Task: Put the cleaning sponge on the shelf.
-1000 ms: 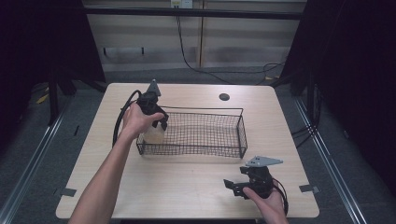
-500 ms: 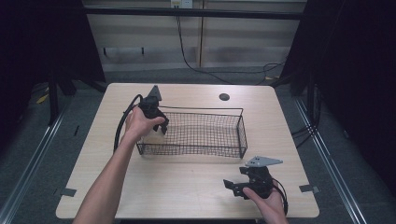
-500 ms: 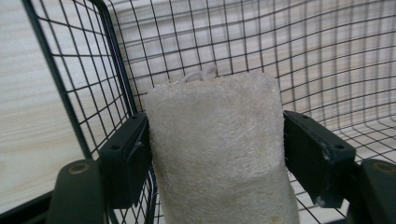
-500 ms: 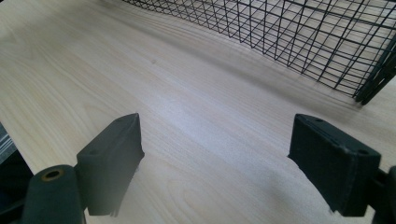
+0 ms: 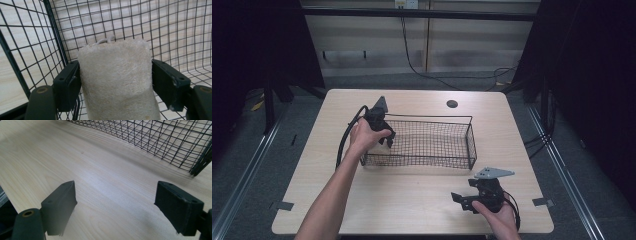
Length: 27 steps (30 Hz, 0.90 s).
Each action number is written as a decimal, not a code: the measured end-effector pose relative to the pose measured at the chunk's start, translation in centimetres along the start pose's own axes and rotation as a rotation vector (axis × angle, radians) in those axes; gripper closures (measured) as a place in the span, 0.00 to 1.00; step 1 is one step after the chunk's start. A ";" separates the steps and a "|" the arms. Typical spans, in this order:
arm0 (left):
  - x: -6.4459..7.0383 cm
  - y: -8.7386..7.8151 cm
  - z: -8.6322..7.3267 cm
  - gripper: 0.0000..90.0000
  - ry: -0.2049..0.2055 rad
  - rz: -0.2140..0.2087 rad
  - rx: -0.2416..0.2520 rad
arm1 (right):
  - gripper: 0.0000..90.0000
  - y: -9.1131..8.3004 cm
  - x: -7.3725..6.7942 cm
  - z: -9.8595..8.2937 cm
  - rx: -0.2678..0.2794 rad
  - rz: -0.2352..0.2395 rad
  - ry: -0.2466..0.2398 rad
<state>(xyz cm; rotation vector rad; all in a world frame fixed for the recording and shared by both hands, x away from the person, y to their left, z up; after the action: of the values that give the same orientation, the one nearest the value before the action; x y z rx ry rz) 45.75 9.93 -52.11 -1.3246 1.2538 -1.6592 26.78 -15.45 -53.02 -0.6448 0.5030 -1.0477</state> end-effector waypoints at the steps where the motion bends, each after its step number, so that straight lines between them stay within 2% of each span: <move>1: 0.0 0.1 -0.1 0.31 -0.002 0.003 -0.006 | 0.18 0.0 0.0 0.0 0.000 -0.001 -0.001; 6: -0.4 0.3 -0.1 0.31 -0.012 0.016 -0.007 | 0.18 0.0 0.0 0.0 0.001 -0.002 0.000; 11: -0.3 0.7 -0.3 0.31 -0.006 0.008 -0.027 | 0.18 0.0 0.0 0.0 0.001 -0.001 0.000; 17: -0.8 0.9 -0.2 0.30 -0.033 0.020 -0.016 | 0.18 0.0 0.1 0.0 0.001 -0.002 0.000; 27: -0.8 1.2 0.0 0.30 -0.032 0.020 -0.011 | 0.18 0.0 0.1 0.0 0.001 -0.001 -0.001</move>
<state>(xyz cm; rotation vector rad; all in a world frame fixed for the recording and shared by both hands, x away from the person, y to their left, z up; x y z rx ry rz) 45.86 10.30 -53.54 -1.3363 1.2553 -1.6135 26.76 -15.51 -53.02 -0.6448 0.5014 -1.0482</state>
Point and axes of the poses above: each handheld gripper's, and its own axes: y roughly forward along the jaws, z roughly out of its top, x roughly to its right, the point moved 10 cm from there along y, roughly forward along the jaws, and after that the axes turned 12 degrees about -z, right-handed, at the moved point
